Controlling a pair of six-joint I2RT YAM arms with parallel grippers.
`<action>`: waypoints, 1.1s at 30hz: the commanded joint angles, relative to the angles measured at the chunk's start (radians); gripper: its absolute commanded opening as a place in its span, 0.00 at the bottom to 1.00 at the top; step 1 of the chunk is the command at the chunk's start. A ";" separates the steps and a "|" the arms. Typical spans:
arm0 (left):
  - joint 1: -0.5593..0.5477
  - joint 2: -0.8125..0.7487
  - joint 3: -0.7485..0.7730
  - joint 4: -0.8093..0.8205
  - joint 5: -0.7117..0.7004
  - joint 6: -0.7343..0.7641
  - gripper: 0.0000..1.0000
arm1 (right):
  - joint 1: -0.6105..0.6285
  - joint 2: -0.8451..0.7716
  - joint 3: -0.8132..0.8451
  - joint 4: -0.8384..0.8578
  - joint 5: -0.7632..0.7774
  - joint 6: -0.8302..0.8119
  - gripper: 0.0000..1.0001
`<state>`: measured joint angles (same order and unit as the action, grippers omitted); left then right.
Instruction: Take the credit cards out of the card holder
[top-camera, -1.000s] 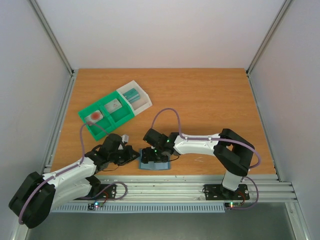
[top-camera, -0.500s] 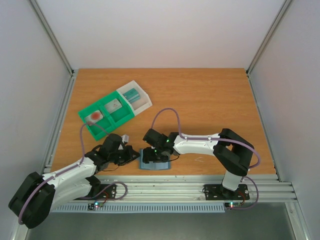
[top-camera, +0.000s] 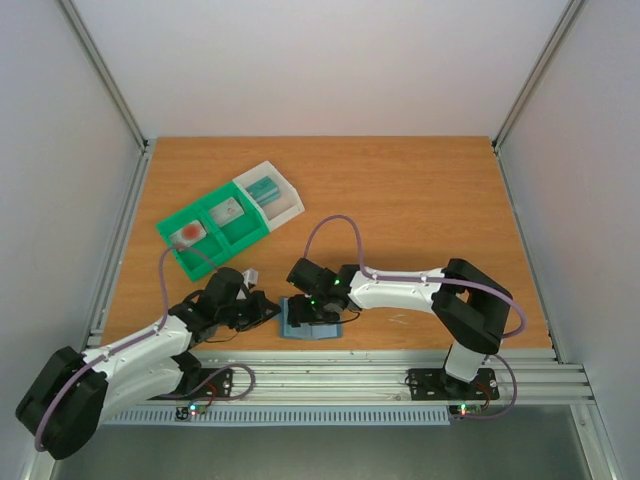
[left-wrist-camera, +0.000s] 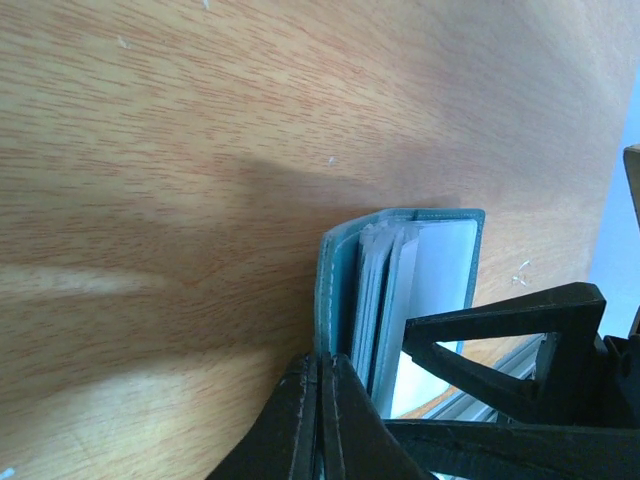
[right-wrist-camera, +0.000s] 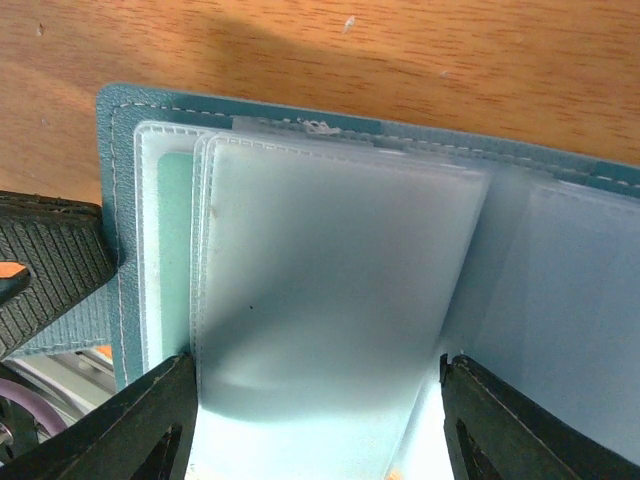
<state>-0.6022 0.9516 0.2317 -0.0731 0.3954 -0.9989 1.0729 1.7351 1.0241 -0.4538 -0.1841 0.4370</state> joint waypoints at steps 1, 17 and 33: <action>-0.002 -0.024 0.014 0.010 -0.013 -0.003 0.00 | 0.005 -0.042 0.000 -0.058 0.067 0.012 0.67; -0.004 -0.043 0.006 0.004 -0.014 -0.009 0.00 | 0.005 -0.074 -0.030 -0.047 0.076 0.023 0.55; -0.005 -0.056 0.006 -0.006 -0.017 -0.009 0.00 | 0.005 -0.100 -0.048 -0.089 0.125 0.031 0.53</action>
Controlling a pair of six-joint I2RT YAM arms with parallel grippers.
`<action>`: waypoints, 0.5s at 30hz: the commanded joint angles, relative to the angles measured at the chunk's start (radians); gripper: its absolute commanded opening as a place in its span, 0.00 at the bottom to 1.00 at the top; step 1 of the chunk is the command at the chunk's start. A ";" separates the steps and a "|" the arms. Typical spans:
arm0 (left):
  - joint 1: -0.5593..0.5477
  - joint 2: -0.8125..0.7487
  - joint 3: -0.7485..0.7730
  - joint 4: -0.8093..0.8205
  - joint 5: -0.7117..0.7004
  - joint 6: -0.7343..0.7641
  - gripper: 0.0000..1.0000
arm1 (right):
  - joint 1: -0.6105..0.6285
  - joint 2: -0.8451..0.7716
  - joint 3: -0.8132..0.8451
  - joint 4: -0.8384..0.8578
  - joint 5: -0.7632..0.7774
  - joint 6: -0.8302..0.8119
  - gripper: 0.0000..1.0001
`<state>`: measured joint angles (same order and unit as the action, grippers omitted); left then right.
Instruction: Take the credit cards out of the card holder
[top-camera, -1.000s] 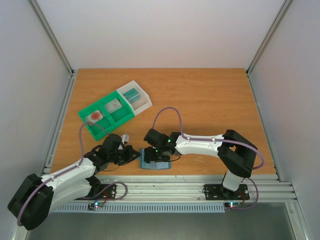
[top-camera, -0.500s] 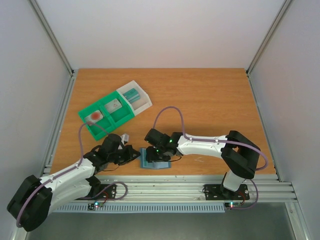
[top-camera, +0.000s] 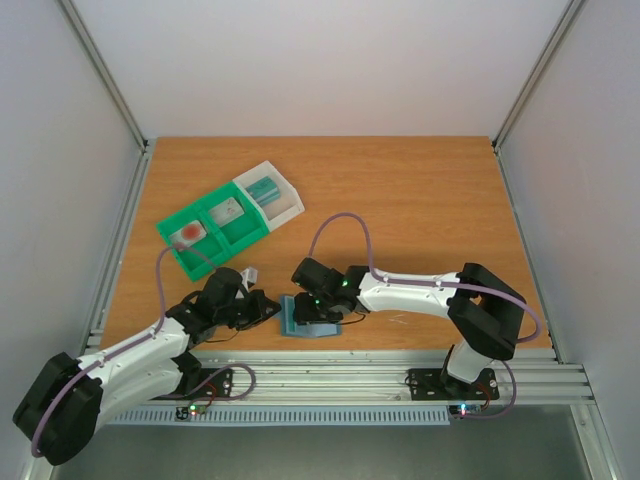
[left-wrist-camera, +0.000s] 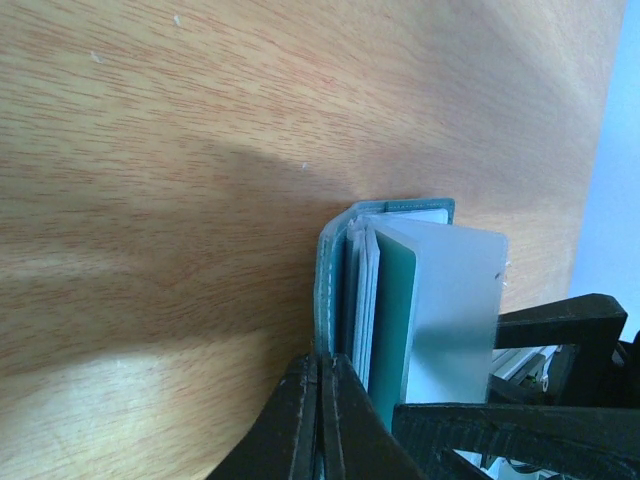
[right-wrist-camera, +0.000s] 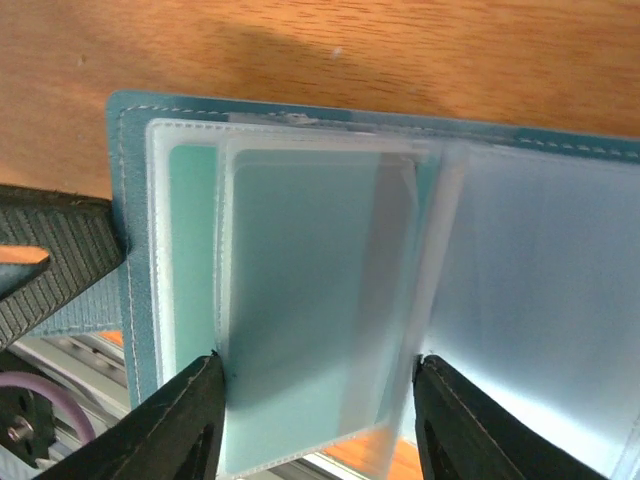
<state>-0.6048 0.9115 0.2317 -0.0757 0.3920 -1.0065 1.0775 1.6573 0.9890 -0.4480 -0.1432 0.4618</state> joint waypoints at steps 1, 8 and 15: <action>-0.003 -0.015 0.006 -0.004 -0.013 -0.001 0.00 | 0.001 -0.026 -0.015 -0.101 0.090 0.005 0.56; -0.002 -0.016 0.004 -0.002 -0.013 0.000 0.01 | 0.001 -0.052 -0.001 -0.159 0.139 -0.007 0.66; -0.004 -0.011 0.004 0.002 -0.013 -0.001 0.00 | 0.000 -0.033 0.013 -0.179 0.140 -0.026 0.71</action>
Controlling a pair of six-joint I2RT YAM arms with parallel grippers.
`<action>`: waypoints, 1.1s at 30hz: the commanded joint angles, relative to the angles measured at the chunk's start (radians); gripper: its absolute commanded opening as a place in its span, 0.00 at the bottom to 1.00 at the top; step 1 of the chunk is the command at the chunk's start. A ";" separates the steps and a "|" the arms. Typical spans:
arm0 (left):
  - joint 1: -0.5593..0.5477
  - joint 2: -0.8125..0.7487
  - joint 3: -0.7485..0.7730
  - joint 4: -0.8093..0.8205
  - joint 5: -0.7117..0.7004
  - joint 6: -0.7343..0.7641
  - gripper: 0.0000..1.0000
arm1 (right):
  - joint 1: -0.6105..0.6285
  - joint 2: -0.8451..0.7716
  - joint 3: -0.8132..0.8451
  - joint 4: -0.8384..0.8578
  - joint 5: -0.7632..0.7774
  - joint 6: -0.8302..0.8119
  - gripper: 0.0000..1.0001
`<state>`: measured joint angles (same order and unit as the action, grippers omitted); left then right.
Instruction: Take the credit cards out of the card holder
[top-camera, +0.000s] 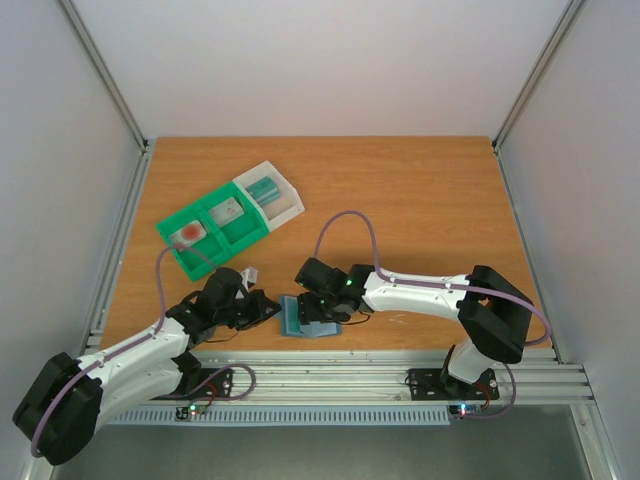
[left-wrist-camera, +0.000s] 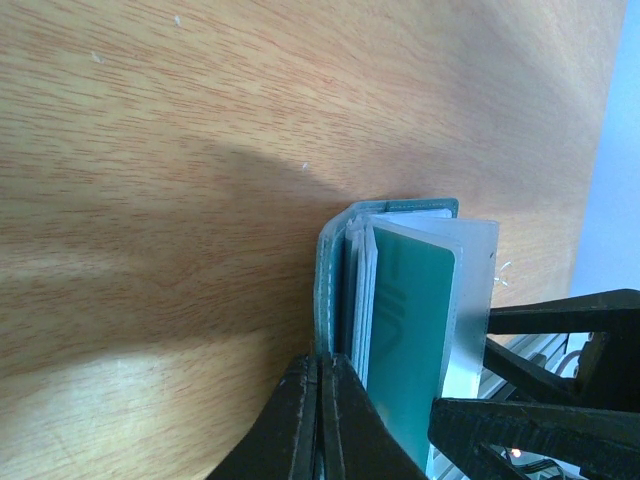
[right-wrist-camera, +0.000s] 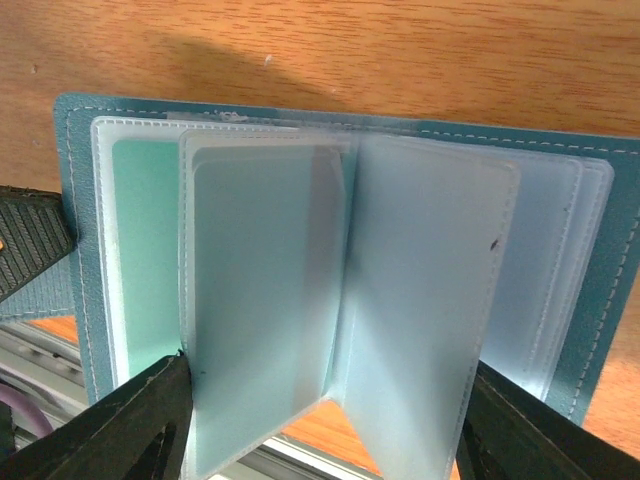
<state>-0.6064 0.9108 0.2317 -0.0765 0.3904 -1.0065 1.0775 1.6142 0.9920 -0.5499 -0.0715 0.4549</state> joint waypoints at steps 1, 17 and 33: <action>-0.002 -0.010 0.004 0.003 -0.012 -0.001 0.00 | 0.000 0.012 0.009 -0.079 0.068 -0.021 0.72; -0.003 -0.007 0.006 0.004 -0.013 -0.001 0.01 | 0.001 -0.028 0.004 -0.129 0.151 -0.029 0.79; -0.004 -0.020 0.047 -0.078 -0.050 0.021 0.19 | 0.000 -0.135 -0.005 -0.207 0.214 -0.052 0.71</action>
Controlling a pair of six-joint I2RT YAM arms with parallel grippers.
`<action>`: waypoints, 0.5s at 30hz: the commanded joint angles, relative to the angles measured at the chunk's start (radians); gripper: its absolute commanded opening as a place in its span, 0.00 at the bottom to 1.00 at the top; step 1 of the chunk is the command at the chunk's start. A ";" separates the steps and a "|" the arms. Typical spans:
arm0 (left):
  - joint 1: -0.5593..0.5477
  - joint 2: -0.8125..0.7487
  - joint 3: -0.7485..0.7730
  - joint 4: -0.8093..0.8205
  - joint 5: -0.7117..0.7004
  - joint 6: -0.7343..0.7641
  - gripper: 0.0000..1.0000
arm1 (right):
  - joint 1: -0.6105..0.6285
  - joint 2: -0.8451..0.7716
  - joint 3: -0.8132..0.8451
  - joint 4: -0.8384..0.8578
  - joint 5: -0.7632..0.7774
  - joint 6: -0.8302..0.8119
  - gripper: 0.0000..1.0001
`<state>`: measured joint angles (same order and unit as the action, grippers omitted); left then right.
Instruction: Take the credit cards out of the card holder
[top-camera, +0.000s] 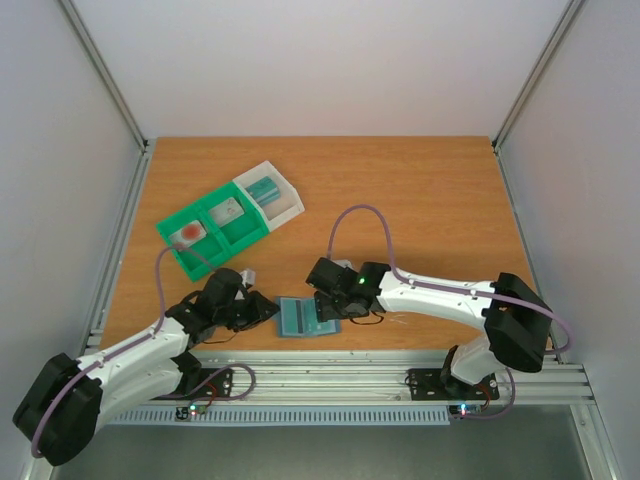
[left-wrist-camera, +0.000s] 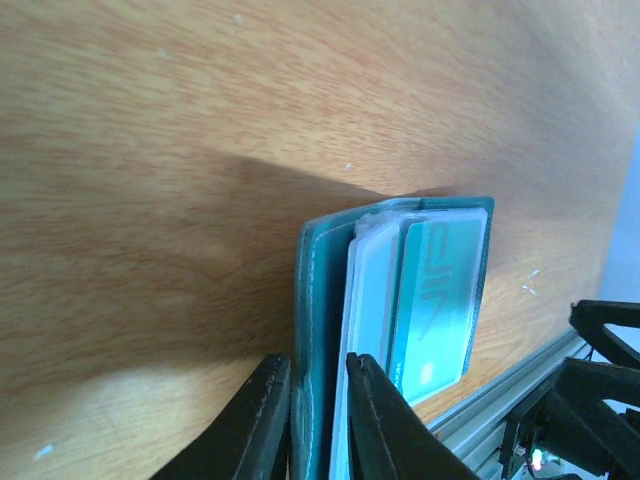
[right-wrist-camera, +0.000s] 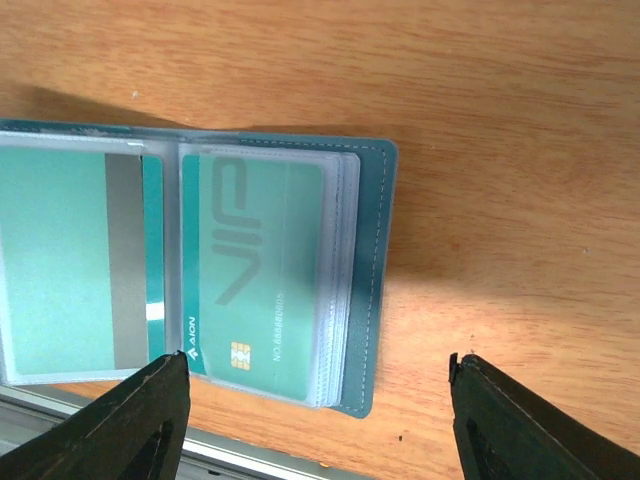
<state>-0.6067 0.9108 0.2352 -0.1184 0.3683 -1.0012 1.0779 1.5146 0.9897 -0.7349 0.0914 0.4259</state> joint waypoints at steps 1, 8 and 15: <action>-0.004 -0.027 0.049 -0.047 -0.032 0.017 0.21 | -0.002 -0.037 0.001 -0.018 0.049 -0.033 0.69; -0.004 -0.061 0.115 -0.138 -0.047 0.027 0.44 | -0.012 -0.034 -0.004 0.052 -0.006 -0.050 0.45; -0.007 -0.041 0.169 -0.139 -0.005 0.011 0.48 | -0.055 -0.005 -0.048 0.136 -0.071 -0.054 0.33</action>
<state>-0.6067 0.8639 0.3660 -0.2554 0.3412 -0.9871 1.0588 1.4918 0.9756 -0.6682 0.0685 0.3817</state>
